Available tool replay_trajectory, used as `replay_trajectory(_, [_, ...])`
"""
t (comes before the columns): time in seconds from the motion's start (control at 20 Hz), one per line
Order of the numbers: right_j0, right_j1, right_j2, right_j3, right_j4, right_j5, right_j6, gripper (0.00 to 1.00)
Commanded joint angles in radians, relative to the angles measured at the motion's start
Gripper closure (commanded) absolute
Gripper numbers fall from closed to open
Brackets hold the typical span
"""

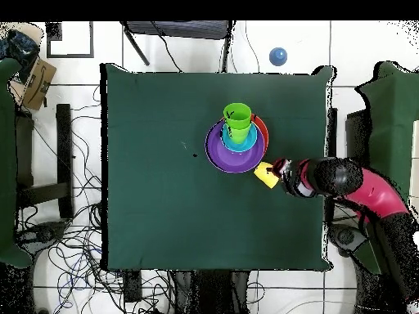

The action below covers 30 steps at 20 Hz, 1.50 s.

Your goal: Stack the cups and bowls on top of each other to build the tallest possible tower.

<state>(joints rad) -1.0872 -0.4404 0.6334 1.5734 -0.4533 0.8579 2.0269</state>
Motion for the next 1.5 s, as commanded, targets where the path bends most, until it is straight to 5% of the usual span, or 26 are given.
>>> replay_trajectory(0.05, [0.0, -0.053, 0.031, 0.053, -0.076, 0.049, -0.276, 0.0])
replay_trajectory(0.35, [-0.015, -0.069, 0.032, 0.082, -0.078, 0.043, -0.272, 0.0])
replay_trajectory(1.5, [-0.03, 0.053, 0.029, 0.036, -0.112, -0.022, -0.299, 0.0])
